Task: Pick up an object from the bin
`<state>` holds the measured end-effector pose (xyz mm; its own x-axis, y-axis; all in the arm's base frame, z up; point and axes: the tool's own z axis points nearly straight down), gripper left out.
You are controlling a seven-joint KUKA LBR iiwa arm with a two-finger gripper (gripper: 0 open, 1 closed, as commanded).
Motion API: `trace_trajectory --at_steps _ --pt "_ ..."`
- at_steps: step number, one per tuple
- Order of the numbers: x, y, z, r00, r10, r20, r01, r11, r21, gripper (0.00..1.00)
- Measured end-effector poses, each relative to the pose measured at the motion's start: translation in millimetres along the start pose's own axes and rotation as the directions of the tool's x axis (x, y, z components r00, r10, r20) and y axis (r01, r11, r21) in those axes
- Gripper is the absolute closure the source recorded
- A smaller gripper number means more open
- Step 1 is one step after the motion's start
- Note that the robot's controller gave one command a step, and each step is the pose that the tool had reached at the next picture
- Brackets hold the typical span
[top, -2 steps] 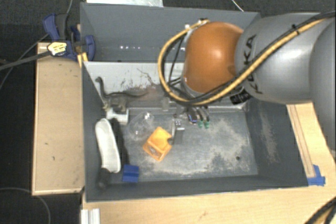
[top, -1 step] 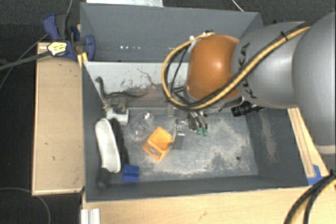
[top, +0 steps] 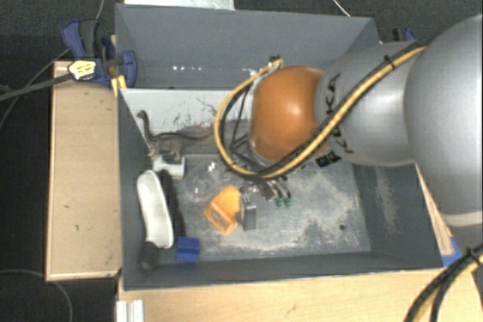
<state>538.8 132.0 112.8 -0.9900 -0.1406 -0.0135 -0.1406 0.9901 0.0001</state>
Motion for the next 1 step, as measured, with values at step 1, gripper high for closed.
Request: trace_trajectory --at_steps 1 --pt "21.8 14.8 20.5 0.996 0.090 -0.002 -0.090 0.996 0.001 0.00"
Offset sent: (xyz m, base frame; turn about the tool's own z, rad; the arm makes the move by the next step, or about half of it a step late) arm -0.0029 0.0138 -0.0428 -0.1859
